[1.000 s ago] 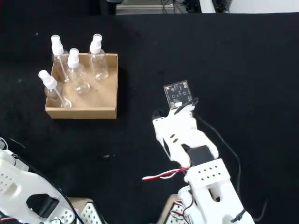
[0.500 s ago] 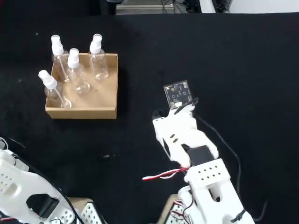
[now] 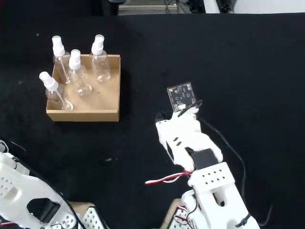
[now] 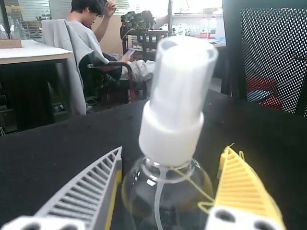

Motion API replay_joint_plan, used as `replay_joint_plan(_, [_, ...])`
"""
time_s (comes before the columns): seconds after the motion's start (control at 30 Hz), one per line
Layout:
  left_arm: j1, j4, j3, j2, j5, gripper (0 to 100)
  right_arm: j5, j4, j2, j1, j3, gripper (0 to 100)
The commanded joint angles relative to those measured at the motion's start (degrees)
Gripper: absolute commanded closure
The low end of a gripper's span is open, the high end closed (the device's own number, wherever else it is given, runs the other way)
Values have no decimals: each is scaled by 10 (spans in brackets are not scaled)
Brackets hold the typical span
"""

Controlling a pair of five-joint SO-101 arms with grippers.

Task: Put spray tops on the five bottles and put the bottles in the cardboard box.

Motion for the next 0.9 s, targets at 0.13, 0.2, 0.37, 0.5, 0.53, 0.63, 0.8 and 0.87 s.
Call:
replay_joint_plan(0.13, [22,1,14,-25,0,704,6,-12,-13,-4,-3,987])
replay_joint_plan(0.2, [25,1,14,-25,0,704,6,-12,-13,-4,-3,987])
replay_joint_plan(0.37, [23,1,11,-25,0,704,6,-12,-13,-4,-3,987])
replay_joint_plan(0.5, [22,1,8,-25,0,704,6,-12,-13,-4,-3,987])
replay_joint_plan(0.53, [22,1,8,-25,0,704,6,-12,-13,-4,-3,987])
replay_joint_plan(0.63, [22,1,11,-25,0,704,6,-12,-13,-4,-3,987])
replay_joint_plan(0.8, [22,1,14,-25,0,762,6,-12,-14,-4,-3,987])
replay_joint_plan(0.87, [22,1,14,-25,0,866,6,-12,-14,-4,-3,987])
